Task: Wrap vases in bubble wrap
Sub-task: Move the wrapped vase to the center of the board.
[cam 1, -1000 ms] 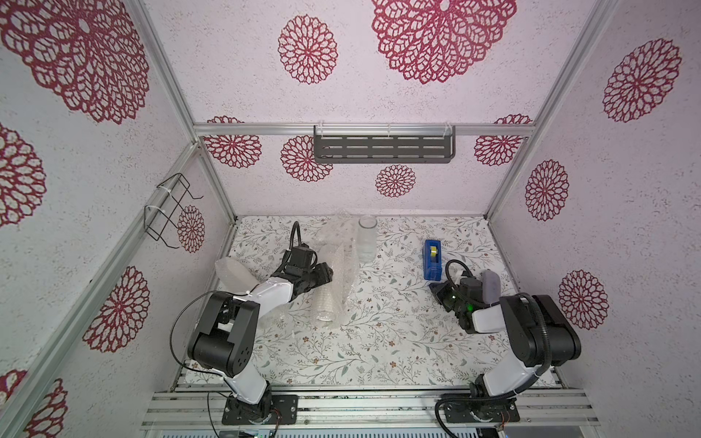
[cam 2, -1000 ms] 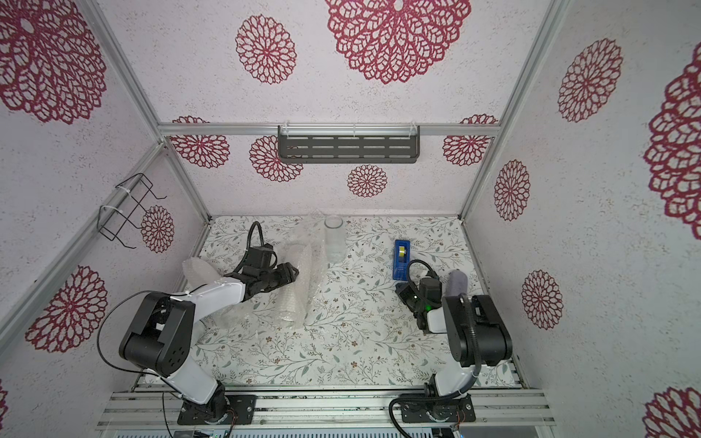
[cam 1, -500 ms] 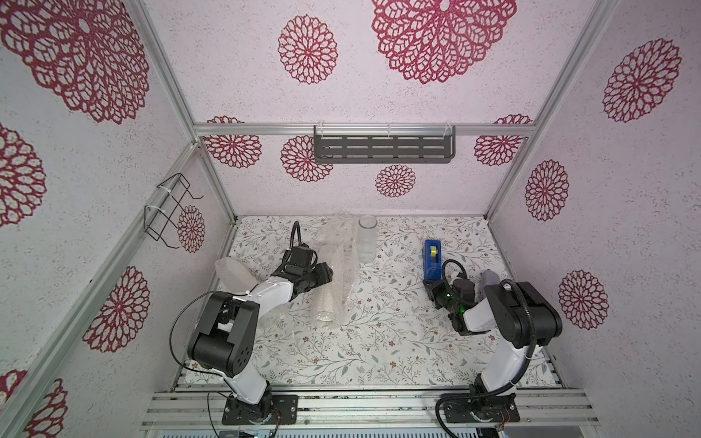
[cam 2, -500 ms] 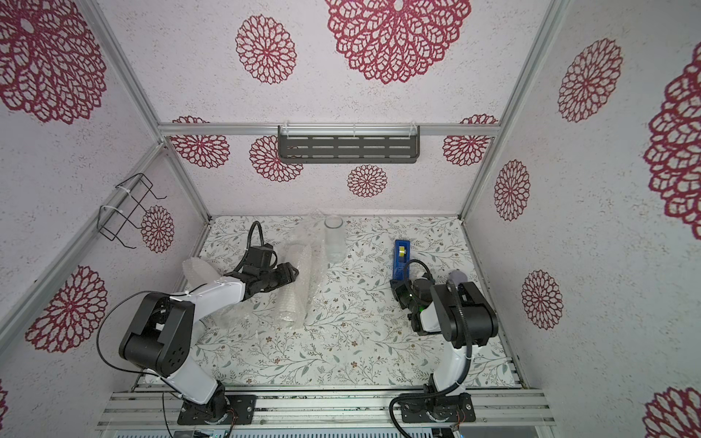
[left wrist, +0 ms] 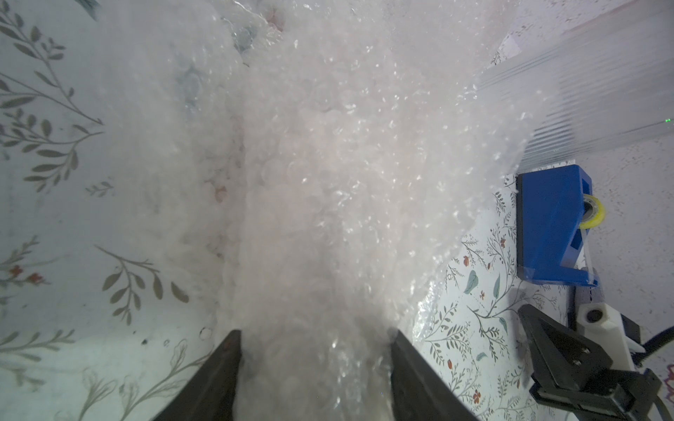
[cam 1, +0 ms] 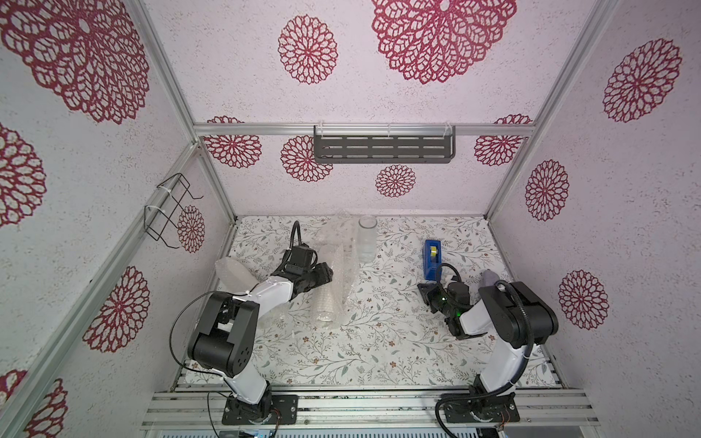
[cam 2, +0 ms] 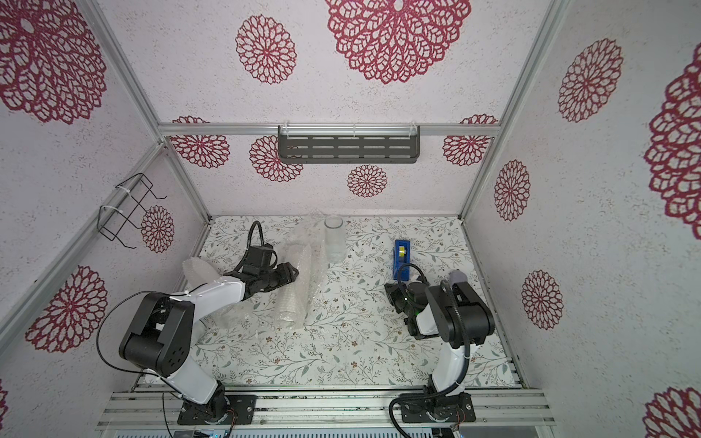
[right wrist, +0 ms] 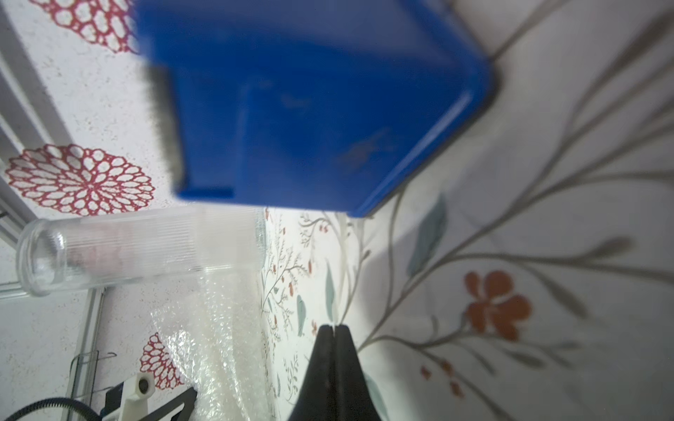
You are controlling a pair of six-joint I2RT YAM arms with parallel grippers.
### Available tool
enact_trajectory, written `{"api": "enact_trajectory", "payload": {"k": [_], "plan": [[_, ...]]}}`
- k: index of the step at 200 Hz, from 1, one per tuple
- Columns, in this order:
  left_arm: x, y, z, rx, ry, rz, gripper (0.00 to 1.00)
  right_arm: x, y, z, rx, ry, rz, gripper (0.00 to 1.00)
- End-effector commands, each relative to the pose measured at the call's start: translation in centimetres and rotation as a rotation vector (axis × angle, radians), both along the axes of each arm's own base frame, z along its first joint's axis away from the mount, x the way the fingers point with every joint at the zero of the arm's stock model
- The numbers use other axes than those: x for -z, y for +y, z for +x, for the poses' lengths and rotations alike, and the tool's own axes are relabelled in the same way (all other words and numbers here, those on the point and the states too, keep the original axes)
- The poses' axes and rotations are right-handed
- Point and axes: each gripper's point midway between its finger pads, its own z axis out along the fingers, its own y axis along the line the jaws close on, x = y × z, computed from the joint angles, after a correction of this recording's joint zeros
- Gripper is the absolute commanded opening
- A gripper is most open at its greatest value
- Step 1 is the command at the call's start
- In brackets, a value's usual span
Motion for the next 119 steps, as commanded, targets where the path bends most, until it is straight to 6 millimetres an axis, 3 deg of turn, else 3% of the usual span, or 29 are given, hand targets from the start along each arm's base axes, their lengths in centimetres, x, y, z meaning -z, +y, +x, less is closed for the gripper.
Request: {"api": "enact_trajectory", "payload": {"k": [1, 61, 119], "plan": [[2.8, -1.0, -2.8, 0.067, 0.146, -0.005, 0.62, -4.2, 2.3, 0.1, -0.128, -0.176, -0.106, 0.0], [2.4, -2.2, -3.6, 0.145, 0.148, 0.012, 0.62, -9.1, 11.6, -1.8, -0.584, -0.378, -0.226, 0.0], [2.9, -5.2, -5.6, 0.258, 0.158, 0.039, 0.62, -11.6, 17.9, -5.1, -0.891, -0.497, -0.336, 0.0]]}}
